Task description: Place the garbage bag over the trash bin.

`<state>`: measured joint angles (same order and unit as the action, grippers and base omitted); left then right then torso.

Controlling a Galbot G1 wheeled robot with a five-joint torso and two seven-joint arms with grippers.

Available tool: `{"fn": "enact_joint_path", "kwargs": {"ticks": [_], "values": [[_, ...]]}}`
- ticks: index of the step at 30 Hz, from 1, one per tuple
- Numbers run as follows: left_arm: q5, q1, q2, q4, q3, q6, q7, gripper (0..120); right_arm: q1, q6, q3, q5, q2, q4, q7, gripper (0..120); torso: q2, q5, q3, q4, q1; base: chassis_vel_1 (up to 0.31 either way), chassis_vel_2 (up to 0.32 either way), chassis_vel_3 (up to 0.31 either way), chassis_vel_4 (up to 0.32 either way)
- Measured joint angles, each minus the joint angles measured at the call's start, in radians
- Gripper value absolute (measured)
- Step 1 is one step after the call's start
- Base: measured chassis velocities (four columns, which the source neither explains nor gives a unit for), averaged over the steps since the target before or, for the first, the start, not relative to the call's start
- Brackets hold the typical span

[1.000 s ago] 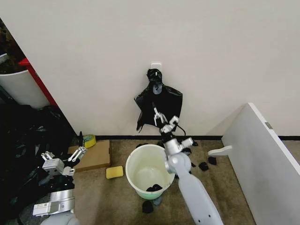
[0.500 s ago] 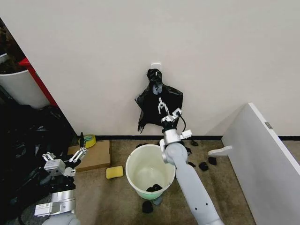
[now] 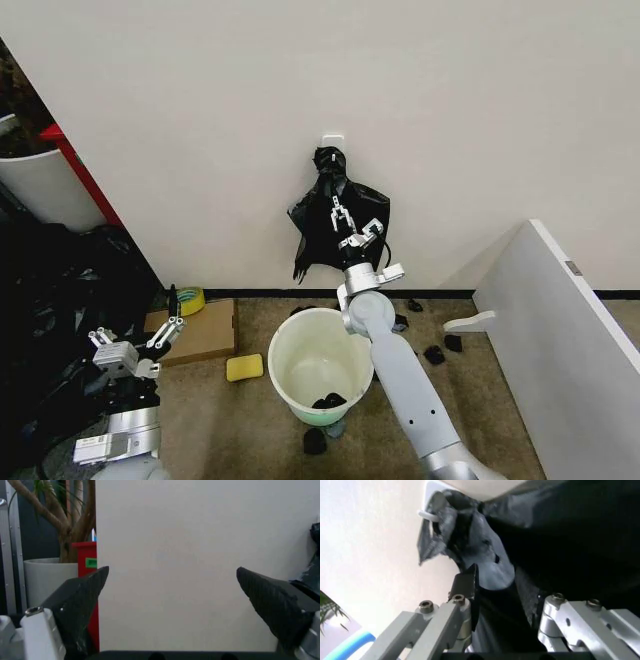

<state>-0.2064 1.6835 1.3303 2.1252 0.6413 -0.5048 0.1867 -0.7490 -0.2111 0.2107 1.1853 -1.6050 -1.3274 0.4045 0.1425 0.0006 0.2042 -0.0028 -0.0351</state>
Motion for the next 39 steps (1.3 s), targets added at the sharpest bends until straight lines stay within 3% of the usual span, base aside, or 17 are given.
{"fn": "enact_joint_path", "kwargs": {"ticks": [6, 13, 26, 39], "values": [[0.005, -0.001, 0.0, -0.006, -0.002, 0.0, 0.0, 100, 0.027, -0.006, 0.006, -0.004, -0.003, 0.019, 0.016, 23, 0.0, -0.0001, 0.0, 0.0002, 0.0, 0.0, 0.0, 0.0, 0.0], [0.004, -0.005, -0.003, -0.016, 0.0, 0.0, 0.001, 100, 0.032, -0.01, 0.018, 0.014, -0.003, 0.019, 0.073, 0, 0.0, -0.0001, 0.0, 0.0001, 0.0, 0.0, 0.0, 0.0, 0.0], [0.004, -0.013, -0.003, -0.027, -0.004, -0.003, 0.001, 100, -0.003, -0.017, 0.012, -0.02, -0.001, 0.005, 0.138, 0, 0.0, 0.0, 0.0, 0.0002, 0.0, 0.0, 0.0, 0.0, 0.0], [-0.005, -0.021, -0.008, -0.02, -0.011, -0.005, 0.001, 100, -0.249, -0.06, -0.02, -0.171, 0.16, -0.053, 0.309, 0, 0.0, 0.0, 0.0, 0.0002, 0.0, 0.0, 0.0, 0.0, 0.0]]}}
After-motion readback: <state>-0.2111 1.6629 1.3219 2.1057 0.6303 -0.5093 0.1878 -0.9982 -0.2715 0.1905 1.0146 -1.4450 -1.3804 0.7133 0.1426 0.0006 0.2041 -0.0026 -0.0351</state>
